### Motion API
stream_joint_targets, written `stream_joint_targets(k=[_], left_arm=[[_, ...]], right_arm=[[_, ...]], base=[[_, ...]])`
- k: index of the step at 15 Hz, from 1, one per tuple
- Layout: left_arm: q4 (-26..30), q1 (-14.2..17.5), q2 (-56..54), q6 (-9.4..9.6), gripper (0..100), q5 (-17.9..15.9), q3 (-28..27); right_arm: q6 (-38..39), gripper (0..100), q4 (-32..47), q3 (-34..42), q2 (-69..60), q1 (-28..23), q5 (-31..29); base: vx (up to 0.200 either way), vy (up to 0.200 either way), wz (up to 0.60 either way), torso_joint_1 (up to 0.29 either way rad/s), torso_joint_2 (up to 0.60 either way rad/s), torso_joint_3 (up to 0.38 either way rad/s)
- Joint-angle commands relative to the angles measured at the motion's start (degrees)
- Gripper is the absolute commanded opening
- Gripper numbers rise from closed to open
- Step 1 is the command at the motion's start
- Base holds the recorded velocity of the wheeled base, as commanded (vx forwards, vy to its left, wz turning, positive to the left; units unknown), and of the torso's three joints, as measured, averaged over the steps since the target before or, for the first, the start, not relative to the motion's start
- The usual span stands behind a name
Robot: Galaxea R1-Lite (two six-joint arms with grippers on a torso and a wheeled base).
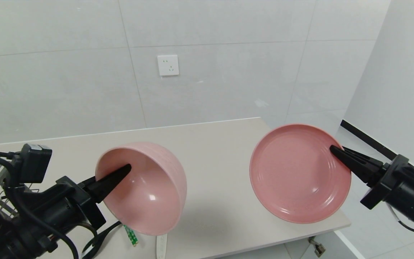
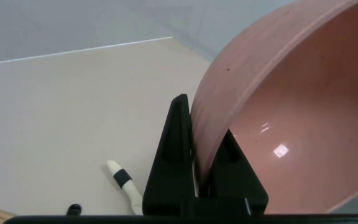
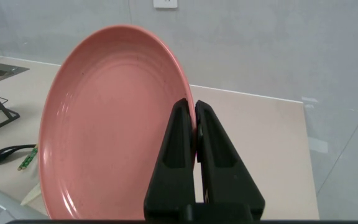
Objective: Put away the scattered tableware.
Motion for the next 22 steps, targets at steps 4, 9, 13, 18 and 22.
stream_joint_targets(k=[4, 9, 13, 18, 22], left_arm=[[0.25, -1.49, -0.02, 1.28, 0, 0.03, 1.19], [-0.01, -1.67, -0.02, 1.28, 0, 0.03, 1.19], [-0.37, -1.67, -1.07, 1.37, 0, 0.03, 1.1], [-0.28, -1.75, -2.48, 4.09, 0, 0.12, 1.81], [-0.37, -1.75, -2.56, 4.09, 0, 0.12, 1.89]], right_arm=[[-0.16, 0, -0.06, 0.25, 0.59, 0.11, 0.06], [-0.34, 0, -0.06, 0.34, 0.68, 0.02, 0.06], [-0.43, 0, -0.06, 0.34, 0.59, 0.11, 0.06], [-1.92, 0, -0.06, 0.69, 0.68, 0.11, 0.06], [-2.1, 0, -0.06, 1.04, 1.2, 0.28, 0.06]], base=[[-0.1, 0.0, 0.0, 0.002, 0.0, 0.001], [-0.08, 0.0, 0.0, 0.003, 0.0, -0.002], [-0.15, 0.0, 0.0, 0.014, 0.0, 0.001], [-0.04, 0.0, 0.0, 0.004, 0.0, -0.001], [-0.2, 0.0, 0.0, 0.006, 0.01, -0.001]])
